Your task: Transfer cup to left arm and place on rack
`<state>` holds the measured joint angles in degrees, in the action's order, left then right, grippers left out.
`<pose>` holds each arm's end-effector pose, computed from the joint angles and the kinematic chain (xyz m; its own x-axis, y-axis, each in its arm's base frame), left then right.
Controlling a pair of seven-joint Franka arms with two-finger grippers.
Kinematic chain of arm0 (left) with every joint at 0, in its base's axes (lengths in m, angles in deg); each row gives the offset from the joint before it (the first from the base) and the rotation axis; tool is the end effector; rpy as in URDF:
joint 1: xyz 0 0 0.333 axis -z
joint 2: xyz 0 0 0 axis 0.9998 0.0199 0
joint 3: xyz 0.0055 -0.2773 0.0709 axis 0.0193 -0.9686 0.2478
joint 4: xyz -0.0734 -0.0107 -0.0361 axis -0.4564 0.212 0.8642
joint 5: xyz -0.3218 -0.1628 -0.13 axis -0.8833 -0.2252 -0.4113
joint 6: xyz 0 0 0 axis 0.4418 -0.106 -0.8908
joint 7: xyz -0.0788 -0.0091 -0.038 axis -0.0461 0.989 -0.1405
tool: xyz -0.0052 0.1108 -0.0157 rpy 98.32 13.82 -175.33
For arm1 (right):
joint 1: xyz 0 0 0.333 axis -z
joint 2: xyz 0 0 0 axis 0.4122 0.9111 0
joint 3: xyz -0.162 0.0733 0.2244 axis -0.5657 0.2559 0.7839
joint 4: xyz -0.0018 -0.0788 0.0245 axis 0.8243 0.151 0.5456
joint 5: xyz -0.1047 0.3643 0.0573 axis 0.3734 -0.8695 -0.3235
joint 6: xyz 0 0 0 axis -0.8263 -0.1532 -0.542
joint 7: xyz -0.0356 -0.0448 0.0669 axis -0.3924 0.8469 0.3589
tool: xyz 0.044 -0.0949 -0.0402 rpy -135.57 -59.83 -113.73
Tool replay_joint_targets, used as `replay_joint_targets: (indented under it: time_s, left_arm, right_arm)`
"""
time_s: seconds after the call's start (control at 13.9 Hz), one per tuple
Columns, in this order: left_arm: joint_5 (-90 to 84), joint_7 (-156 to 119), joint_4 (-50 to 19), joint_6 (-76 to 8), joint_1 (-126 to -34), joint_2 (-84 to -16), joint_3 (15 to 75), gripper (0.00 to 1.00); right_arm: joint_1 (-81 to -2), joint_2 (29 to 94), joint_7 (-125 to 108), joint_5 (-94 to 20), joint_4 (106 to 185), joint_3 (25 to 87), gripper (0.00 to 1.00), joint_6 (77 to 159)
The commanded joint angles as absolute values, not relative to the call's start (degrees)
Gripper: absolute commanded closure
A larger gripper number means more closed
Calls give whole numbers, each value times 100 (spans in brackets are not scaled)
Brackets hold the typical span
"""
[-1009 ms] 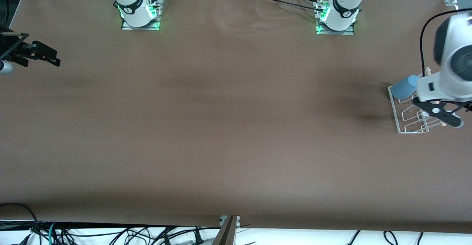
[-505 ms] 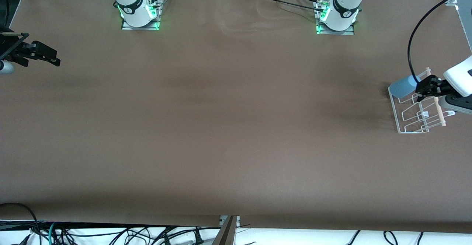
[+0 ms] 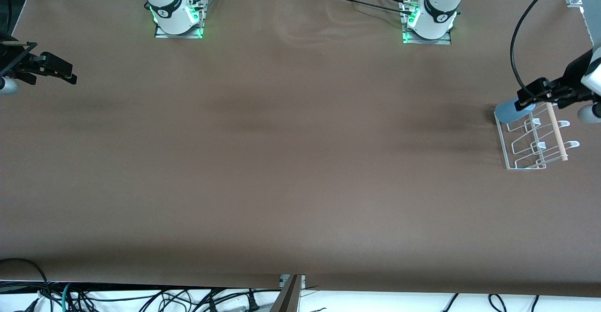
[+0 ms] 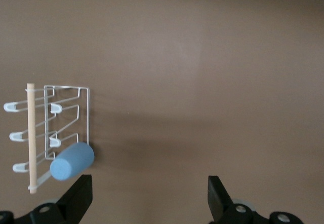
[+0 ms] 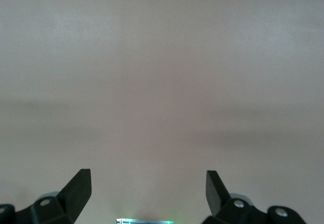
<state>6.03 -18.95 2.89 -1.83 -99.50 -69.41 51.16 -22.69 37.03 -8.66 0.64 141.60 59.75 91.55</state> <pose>0.5653 -0.0073 0.5912 0.9937 0.0992 -0.0524 0.1004 -0.9947 0.0214 0.5320 -0.0324 0.5607 0.9963 0.0229 -0.0831 0.0229 -0.9997 -0.0011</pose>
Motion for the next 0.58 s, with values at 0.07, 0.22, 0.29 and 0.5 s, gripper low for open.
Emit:
replay_joint_targets:
  time_s: [0.07, 0.22, 0.29, 0.5]
  left_arm:
    - [280, -2009, 302, 139, -9529, -7064, 5476, 0]
    - [298, -2018, 143, 121, -9413, -7169, 5495, 0]
    - [298, -2018, 143, 113, -9405, -7170, 5504, 0]
    - [438, -1983, 353, 148, -9439, -6889, 5495, 0]
  right_arm:
    - [-2241, 3689, -870, -17, 14098, 5982, 0, 9062]
    - [-2241, 3689, -870, -17, 14089, 5982, 0, 9027]
    - [-2241, 3689, -870, -17, 14089, 5982, 0, 9027]
    - [-2241, 3689, -861, -17, 14089, 5982, 0, 9018]
